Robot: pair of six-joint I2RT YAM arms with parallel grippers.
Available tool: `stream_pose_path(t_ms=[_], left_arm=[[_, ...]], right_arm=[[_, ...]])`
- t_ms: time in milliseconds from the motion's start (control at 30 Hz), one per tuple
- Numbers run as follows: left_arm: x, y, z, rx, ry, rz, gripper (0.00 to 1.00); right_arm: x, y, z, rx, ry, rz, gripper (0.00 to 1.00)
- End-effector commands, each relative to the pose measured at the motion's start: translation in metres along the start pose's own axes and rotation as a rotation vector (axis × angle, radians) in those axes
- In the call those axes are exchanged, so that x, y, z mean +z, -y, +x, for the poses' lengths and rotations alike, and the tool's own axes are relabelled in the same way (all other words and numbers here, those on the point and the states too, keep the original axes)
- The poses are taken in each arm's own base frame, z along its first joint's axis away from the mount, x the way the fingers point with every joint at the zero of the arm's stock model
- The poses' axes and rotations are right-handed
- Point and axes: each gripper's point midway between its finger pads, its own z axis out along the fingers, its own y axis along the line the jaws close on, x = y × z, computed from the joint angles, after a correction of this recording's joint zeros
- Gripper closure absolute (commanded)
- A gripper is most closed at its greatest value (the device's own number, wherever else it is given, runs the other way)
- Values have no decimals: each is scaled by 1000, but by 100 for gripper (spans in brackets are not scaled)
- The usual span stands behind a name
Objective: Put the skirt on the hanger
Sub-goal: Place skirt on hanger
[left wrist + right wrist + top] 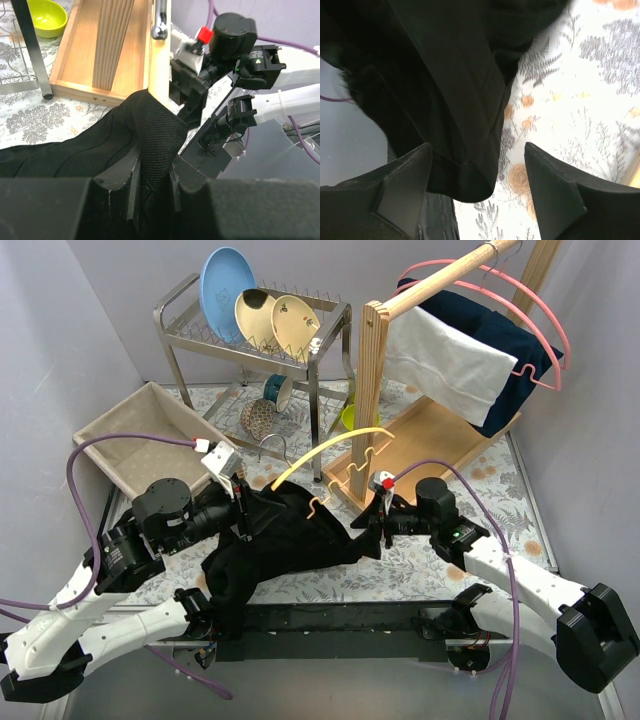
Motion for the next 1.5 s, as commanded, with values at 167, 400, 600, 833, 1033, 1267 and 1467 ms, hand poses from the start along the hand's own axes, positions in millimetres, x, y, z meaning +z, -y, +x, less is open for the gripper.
stream_pose_path(t_ms=[167,400,600,833,1033,1267,1467], left_arm=[[-23,23,-48,-4,172,85,100],[-29,18,-24,70,88,91,100],[-46,24,-10,211,62,173,100],[-42,26,-2,274,-4,199,100],[-33,15,4,316,-57,148,100],[-27,1,9,348,-108,83,100],[-27,-1,3,395,-105,73,100]], right_arm=[[2,25,-3,4,32,132,95],[-22,37,-39,18,100,198,99],[-60,46,-78,6,157,254,99],[-84,42,-102,-40,180,263,99],[-99,44,-117,-78,187,291,99],[-110,45,-130,-119,193,337,99],[-122,58,-137,-154,185,422,99]])
